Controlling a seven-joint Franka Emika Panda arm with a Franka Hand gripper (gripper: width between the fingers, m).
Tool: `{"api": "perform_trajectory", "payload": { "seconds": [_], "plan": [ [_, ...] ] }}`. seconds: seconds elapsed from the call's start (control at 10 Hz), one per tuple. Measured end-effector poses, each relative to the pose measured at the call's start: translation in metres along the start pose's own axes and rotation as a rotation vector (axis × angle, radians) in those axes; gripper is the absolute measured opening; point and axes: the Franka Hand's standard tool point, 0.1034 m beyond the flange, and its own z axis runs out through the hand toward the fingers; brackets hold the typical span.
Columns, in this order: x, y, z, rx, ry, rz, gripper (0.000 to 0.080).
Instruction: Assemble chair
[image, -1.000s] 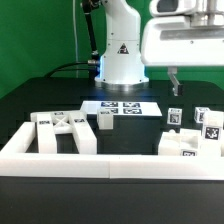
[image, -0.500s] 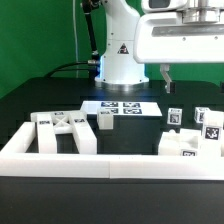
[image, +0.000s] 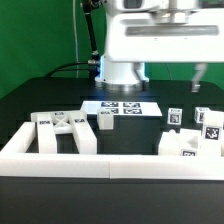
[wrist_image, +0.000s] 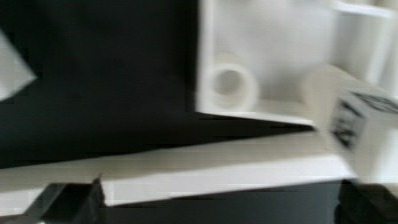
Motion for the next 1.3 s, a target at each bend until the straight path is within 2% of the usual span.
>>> {"api": "perform_trajectory", "payload": {
  "seconds": [0.1,0.2,0.6,0.7,0.8,1.0,1.1,1.3],
  "plan": [
    [-0.005,0.026,0.004,-0.006,0.000,-0.023,0.0649],
    [-0.010,0.041,0.009,-0.012,-0.006,-0.015,0.0649],
    [-0.011,0.035,0.010,-0.007,-0.011,-0.007,0.0649],
    [-0.019,0.032,0.014,0.010,-0.048,0.024,0.0649],
    [-0.032,0.033,0.018,0.015,-0.097,0.028,0.0649],
    [-0.053,0.043,0.020,0.031,-0.194,0.041,0.0649],
    [-0.058,0.048,0.021,0.039,-0.217,0.061,0.0649],
    [-0.057,0.045,0.021,0.040,-0.214,0.056,0.0649]
  ]
}}
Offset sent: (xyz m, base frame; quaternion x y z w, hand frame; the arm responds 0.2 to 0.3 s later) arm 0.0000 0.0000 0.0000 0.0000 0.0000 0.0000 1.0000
